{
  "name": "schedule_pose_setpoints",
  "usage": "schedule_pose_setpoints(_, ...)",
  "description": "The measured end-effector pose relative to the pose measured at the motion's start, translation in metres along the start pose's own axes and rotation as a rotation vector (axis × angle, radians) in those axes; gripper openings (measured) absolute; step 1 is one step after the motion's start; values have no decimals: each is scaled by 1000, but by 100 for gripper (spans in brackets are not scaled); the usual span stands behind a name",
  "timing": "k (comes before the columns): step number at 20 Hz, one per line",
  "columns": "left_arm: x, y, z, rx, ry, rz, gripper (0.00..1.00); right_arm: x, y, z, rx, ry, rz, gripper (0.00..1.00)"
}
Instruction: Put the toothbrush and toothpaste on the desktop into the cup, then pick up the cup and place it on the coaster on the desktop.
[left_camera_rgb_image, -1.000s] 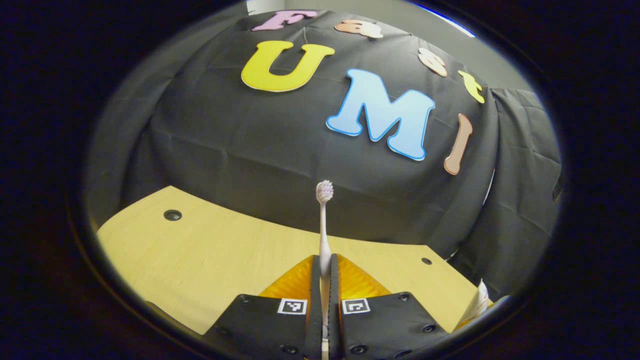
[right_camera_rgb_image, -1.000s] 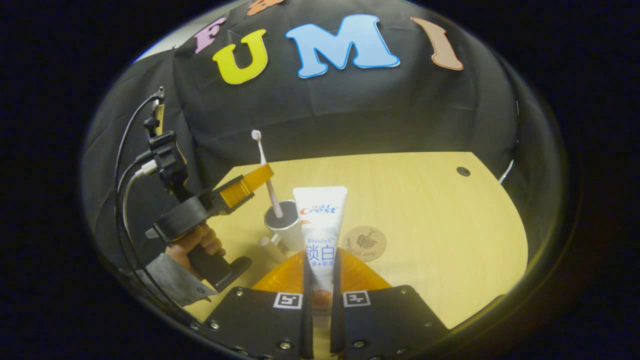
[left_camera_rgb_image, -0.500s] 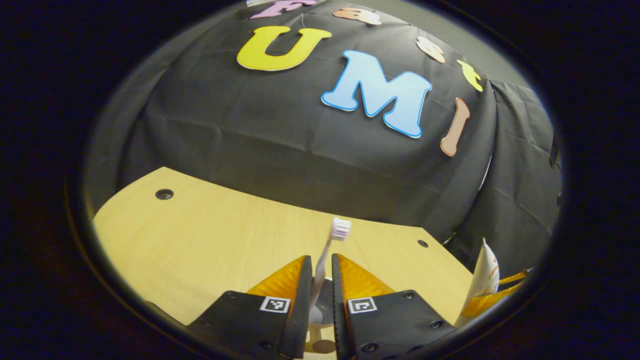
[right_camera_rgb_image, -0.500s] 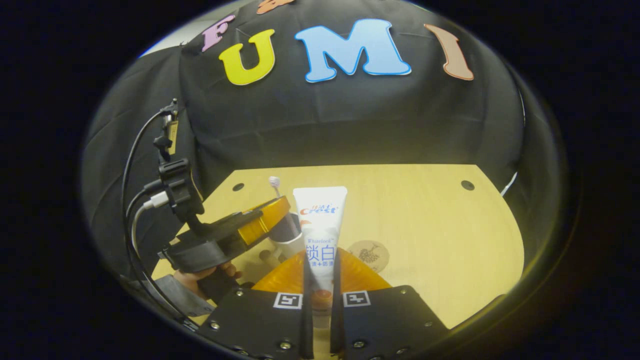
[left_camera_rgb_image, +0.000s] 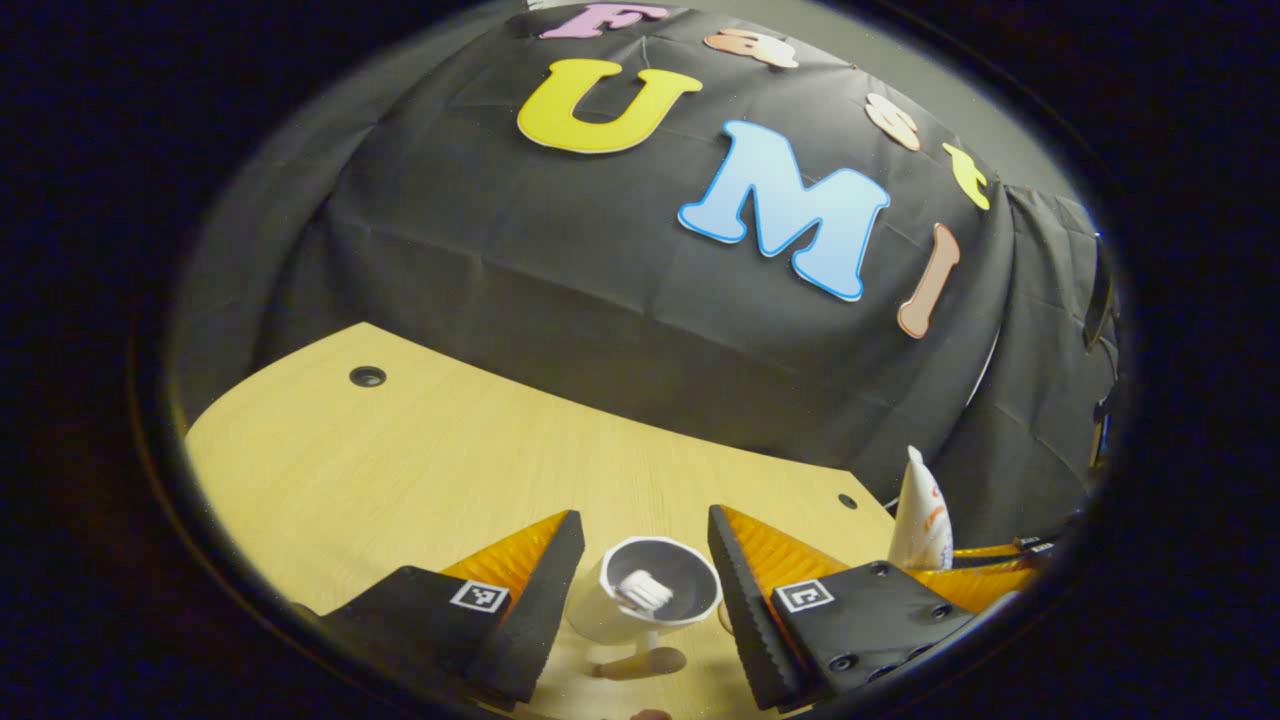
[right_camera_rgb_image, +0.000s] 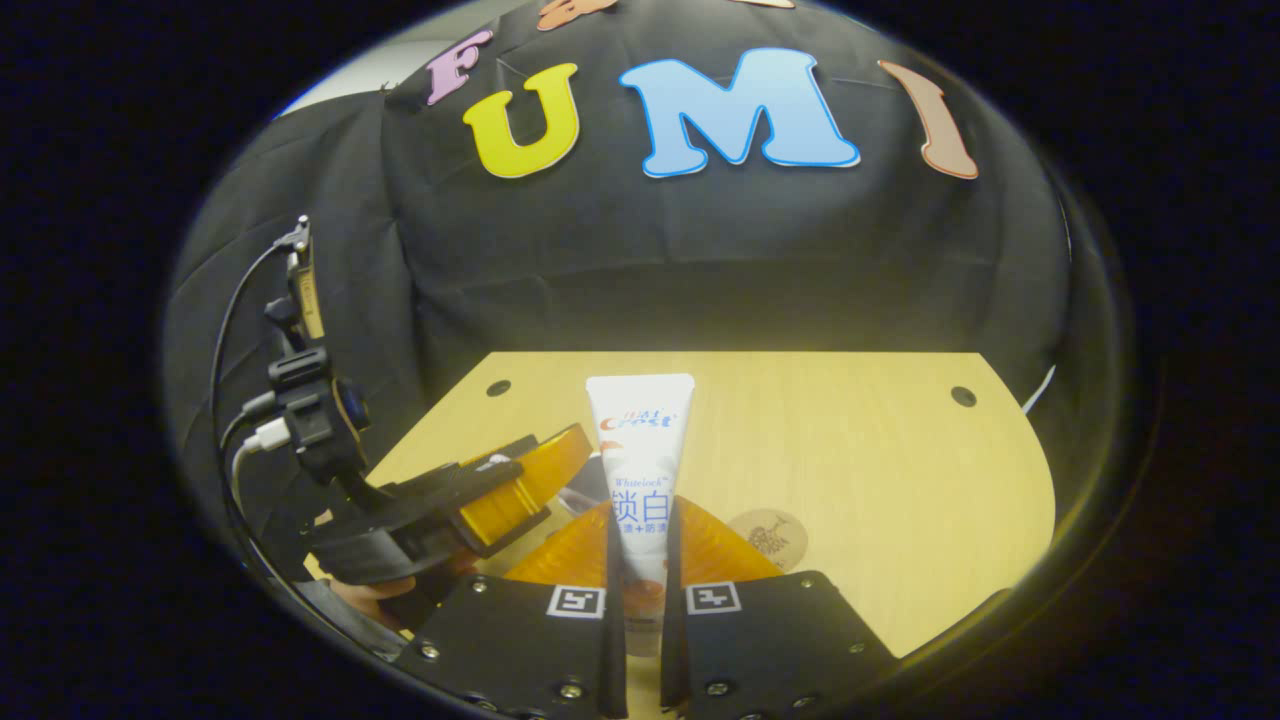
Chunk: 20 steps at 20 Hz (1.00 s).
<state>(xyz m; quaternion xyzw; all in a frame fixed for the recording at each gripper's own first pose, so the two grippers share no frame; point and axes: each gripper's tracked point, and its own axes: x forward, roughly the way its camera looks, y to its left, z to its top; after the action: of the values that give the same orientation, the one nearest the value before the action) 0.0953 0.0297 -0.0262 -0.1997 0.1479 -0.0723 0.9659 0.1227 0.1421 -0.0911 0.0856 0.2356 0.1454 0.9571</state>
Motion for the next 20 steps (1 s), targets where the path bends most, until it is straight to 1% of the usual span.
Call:
schedule_pose_setpoints(1, -6, 2, 2, -3, -2, 1, 84, 4, 2, 6, 0, -13, 6, 15)
schedule_pose_setpoints(2, -10, 6, 3, -3, -3, 14, 89, 10, 5, 11, 3, -26, 15, 15)
schedule_pose_setpoints(3, -16, 8, 7, -7, -5, 17, 96, 16, 8, 19, 8, -44, 30, 15)
schedule_pose_setpoints(8, -49, 20, 16, -43, -22, 42, 97, 47, 22, 47, 8, -126, 84, 15)
schedule_pose_setpoints(11, -73, 29, 18, -74, -24, 61, 97, 66, 24, 53, -23, -171, 93, 15)
schedule_pose_setpoints(13, -84, 36, 18, -77, -30, 78, 97, 75, 30, 53, -30, -201, 107, 14)
schedule_pose_setpoints(18, -100, 44, 6, -100, -6, 87, 97, 104, 38, 58, -50, -233, 95, 14)
schedule_pose_setpoints(20, -105, 45, 0, -105, 7, 89, 97, 115, 38, 61, -57, -247, 85, 16)
